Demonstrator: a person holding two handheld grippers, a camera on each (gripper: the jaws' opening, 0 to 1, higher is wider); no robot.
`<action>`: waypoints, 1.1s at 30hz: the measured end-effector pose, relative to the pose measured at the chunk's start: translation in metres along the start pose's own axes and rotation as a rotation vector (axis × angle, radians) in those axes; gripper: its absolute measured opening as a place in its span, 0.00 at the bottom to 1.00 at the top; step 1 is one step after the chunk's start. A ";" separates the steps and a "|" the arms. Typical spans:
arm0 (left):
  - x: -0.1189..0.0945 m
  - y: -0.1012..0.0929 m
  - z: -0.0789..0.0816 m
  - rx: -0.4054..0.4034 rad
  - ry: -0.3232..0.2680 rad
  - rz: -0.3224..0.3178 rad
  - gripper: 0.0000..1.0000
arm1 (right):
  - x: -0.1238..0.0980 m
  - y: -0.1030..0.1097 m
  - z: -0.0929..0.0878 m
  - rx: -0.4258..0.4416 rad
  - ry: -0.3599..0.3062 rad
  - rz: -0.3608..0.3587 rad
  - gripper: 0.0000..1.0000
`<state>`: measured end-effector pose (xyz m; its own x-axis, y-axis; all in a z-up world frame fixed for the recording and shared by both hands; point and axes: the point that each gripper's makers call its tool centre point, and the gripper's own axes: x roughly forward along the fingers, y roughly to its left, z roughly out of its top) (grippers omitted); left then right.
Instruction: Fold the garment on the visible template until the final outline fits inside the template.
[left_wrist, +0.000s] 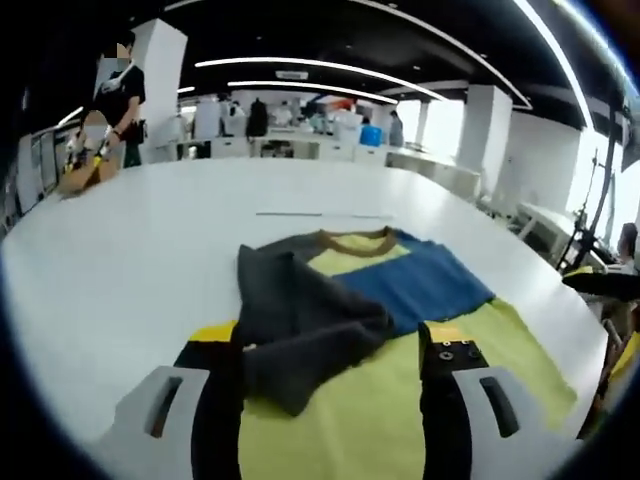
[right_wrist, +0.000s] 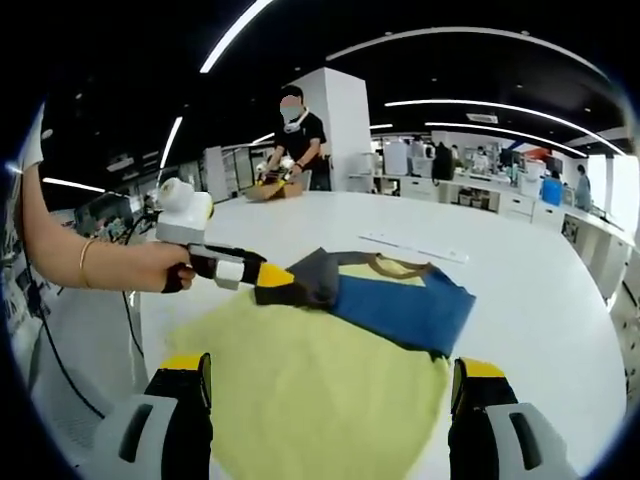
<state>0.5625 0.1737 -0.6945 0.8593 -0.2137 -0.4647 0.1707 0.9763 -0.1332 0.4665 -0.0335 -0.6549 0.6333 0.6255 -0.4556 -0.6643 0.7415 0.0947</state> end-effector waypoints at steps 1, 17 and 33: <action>-0.002 0.005 -0.002 -0.010 0.007 0.016 0.69 | 0.000 0.000 0.000 -0.003 0.002 0.000 0.99; -0.015 0.025 -0.033 -0.162 0.063 0.053 0.35 | -0.002 0.002 -0.002 -0.001 0.003 -0.002 0.99; -0.006 0.023 -0.035 -0.269 0.063 -0.028 0.00 | -0.005 -0.001 -0.002 0.009 0.003 -0.018 0.99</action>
<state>0.5445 0.1963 -0.7258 0.8230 -0.2502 -0.5100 0.0526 0.9275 -0.3700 0.4628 -0.0382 -0.6547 0.6437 0.6118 -0.4597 -0.6496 0.7544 0.0943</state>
